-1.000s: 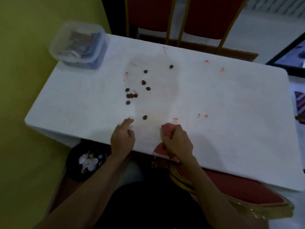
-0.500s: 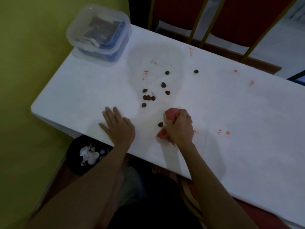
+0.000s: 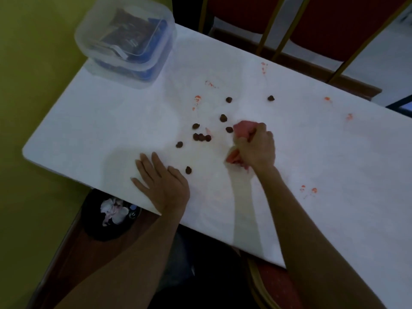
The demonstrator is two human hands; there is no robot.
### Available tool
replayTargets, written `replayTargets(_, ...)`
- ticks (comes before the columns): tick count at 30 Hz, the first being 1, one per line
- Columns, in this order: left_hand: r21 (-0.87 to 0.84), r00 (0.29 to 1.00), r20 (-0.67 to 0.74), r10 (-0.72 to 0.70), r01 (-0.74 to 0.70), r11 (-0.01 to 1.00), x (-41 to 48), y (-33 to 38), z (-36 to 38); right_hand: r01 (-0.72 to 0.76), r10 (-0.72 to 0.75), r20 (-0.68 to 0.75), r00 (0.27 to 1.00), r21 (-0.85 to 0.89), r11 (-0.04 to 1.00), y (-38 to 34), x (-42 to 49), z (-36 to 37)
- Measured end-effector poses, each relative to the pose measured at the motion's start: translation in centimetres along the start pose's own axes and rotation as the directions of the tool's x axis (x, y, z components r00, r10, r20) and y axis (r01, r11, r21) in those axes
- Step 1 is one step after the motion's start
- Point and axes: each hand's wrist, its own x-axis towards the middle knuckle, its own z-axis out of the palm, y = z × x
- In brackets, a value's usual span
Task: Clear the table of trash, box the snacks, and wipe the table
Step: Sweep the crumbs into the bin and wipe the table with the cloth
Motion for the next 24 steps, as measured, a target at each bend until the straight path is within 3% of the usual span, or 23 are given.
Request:
replayTargets(4,0.016,1.0,-0.02,0.001,-0.001,1.0,0.1,0.0,0.1,-0.039,0.039,0.02,0.999,0.005,0.999,-0.9,2.5,1.7)
replayTargets(9,0.064,0.998,-0.063,0.026,-0.022,0.998,0.0,-0.2,0.4,0.271,-0.272,0.271,0.924,0.04,0.962,-3.3,0.5,4.6)
replayTargets(12,0.08,0.999,-0.041,0.023,-0.019,0.997,0.0,-0.2,0.4,0.224,-0.228,0.134,0.964,0.044,0.974,-1.4,3.4,1.8)
replayTargets(16,0.071,0.999,-0.038,0.019,-0.017,0.997,0.0,0.1,0.2,0.057,-0.067,-0.085,0.994,-0.12,0.991,-0.1,9.5,-4.6)
replayTargets(21,0.075,0.999,-0.043,0.017,-0.013,0.997,0.3,-0.2,0.5,-0.11,0.098,-0.105,0.99,-0.122,0.986,-0.5,12.7,-6.3)
replayTargets(24,0.071,0.998,-0.063,0.026,-0.021,0.997,0.3,0.0,0.5,0.029,-0.038,-0.083,0.996,-0.109,0.994,3.3,15.0,-1.2)
